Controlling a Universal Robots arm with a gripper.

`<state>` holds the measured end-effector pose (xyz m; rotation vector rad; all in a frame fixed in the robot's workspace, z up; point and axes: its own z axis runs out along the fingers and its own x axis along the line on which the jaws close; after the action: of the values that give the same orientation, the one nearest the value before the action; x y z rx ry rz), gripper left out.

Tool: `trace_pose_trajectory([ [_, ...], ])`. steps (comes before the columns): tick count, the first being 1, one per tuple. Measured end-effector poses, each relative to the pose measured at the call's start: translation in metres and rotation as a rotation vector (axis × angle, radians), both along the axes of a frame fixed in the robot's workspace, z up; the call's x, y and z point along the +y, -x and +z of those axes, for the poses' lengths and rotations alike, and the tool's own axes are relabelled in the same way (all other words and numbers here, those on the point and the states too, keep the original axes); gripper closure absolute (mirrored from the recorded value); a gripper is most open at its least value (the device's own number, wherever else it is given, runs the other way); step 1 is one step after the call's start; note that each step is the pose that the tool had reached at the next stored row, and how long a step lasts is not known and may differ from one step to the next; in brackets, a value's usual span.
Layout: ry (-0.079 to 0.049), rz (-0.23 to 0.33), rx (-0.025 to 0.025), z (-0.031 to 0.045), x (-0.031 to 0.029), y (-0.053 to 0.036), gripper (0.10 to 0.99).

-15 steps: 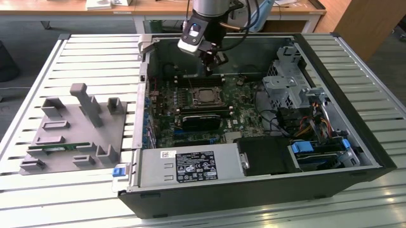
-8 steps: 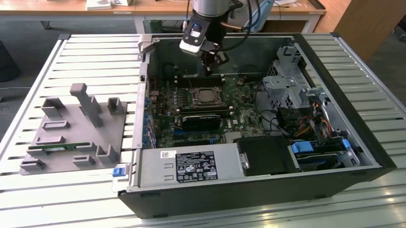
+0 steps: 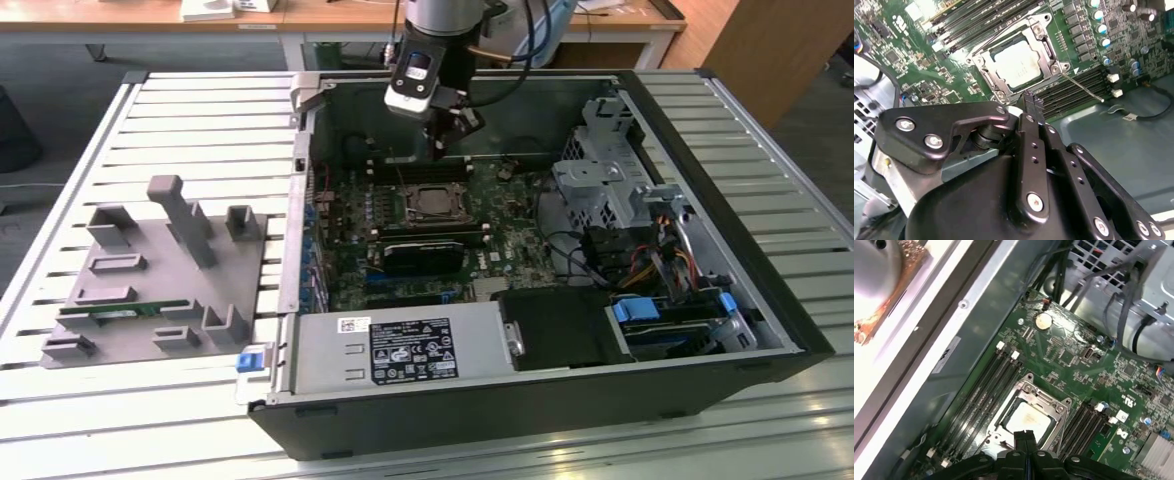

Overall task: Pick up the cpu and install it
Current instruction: 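Install the first cpu locking lever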

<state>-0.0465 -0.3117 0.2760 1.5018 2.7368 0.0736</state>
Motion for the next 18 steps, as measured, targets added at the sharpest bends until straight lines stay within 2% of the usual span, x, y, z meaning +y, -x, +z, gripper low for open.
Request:
trace_pose_trajectory([
  [18,0.000,0.152,0.0000,-0.0001,-0.0002,0.0000,0.980],
])
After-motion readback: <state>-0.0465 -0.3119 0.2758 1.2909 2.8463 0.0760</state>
